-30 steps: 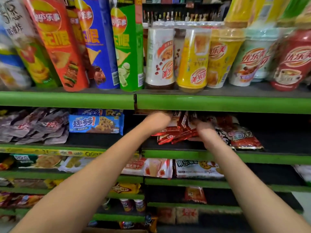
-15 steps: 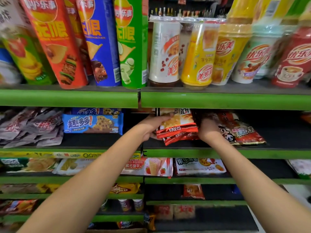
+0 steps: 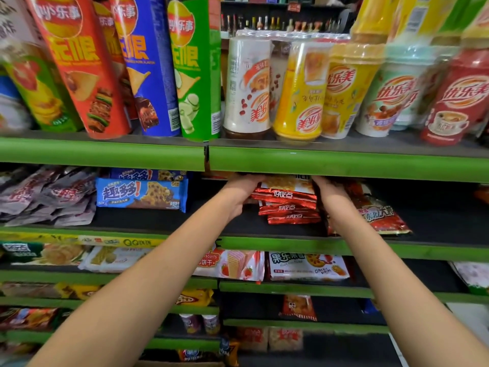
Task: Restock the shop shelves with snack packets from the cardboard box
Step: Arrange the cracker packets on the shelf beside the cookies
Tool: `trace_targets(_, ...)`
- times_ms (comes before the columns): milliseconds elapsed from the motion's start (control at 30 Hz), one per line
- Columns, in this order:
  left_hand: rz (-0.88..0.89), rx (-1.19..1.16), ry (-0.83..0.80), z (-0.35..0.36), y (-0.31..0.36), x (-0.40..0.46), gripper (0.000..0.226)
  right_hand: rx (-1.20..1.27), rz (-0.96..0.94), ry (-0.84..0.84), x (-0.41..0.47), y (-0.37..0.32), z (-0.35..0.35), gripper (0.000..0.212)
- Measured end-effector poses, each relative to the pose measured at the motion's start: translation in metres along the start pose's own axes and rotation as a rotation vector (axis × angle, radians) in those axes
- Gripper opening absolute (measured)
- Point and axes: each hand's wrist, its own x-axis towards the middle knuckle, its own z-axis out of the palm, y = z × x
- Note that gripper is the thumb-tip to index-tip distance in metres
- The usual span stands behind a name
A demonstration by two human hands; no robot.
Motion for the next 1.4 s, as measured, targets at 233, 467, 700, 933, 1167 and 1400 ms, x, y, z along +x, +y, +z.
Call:
trace_targets(233, 0.023, -0.206, -0.069, 0.006, -0.003, -0.005, 0.009, -0.154, -0.188, -0.079, -0.004, 0.007, -0.014, 0.073)
trace_targets(467, 0.032, -0.058, -0.055, 0.019, -0.006, -0.016, 0.01, -0.698, -0.36, -0.021, -0.019, -0.007, -0.018, 0.076)
trace_targets(700, 0.035, -0.16, -0.038, -0.015, -0.011, -0.037, 0.028, -0.437, -0.548, -0.146, -0.055, -0.006, -0.006, 0.056)
trace_targets(933, -0.011, -0.148, -0.104, -0.073, -0.033, -0.066, 0.015, 0.203, -0.188, -0.503, -0.066, 0.009, 0.035, 0.046)
trace_targets(1167, 0.013, -0.268, -0.006, -0.126, -0.037, -0.068, 0.002, 0.231, -0.209, -0.551, -0.064, 0.014, 0.056, 0.033)
trace_targets(1400, -0.041, -0.057, -0.153, -0.144, -0.041, -0.071, 0.007, 0.214, -0.31, -0.431, -0.069, 0.022, 0.072, 0.05)
